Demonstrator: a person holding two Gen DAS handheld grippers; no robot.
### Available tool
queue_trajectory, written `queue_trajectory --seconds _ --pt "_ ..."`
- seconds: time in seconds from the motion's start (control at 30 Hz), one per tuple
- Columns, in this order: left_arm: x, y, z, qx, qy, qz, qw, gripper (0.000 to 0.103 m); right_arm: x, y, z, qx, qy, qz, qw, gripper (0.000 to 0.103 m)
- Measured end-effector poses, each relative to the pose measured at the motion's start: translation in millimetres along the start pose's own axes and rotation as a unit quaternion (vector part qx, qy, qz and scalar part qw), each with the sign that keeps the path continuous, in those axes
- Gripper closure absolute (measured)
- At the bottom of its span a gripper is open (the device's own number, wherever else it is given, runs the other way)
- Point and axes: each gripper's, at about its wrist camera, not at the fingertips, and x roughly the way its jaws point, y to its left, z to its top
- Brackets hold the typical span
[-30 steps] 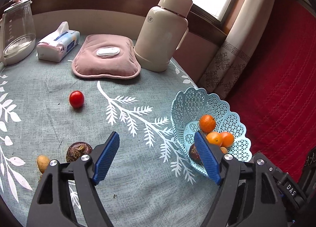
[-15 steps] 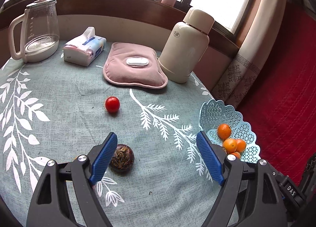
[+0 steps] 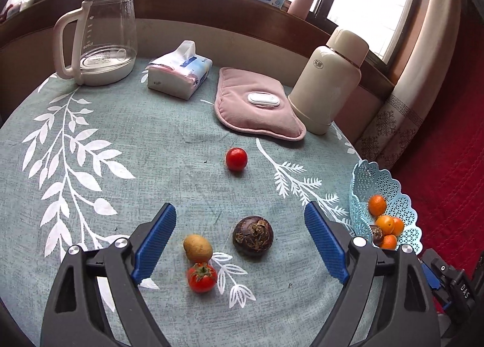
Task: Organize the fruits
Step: 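Withdraw both tools and move the left tool toward the tan fruit, then close the left tool on the tan fruit and lift it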
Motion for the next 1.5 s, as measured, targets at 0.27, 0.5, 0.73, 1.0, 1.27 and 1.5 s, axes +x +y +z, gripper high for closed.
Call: queue_trajectory --seconds 0.27,0.5,0.73,1.0,1.27,1.5 --pt "-8 30 -4 -0.018 -0.001 0.014 0.9997 0.017 3 20 -9 -0.020 0.010 0.012 1.000 0.017" --pt "-5 49 -10 -0.028 0.007 0.021 0.9994 0.017 9 34 -19 -0.034 0.024 0.017 0.999 0.017" --pt "6 51 -18 -0.018 0.029 0.016 0.9993 0.017 17 49 -28 -0.047 0.041 0.023 0.998 0.017" --pt "22 37 -28 0.020 0.044 0.028 0.9984 0.018 23 56 -34 -0.054 0.051 0.027 0.997 0.017" --pt "37 21 -35 0.057 0.062 0.035 0.9958 0.042 28 56 -38 -0.055 0.061 0.031 0.996 0.017" --pt "45 20 -34 0.061 0.065 0.051 0.9947 0.060 30 53 -37 -0.053 0.062 0.029 0.996 0.017"
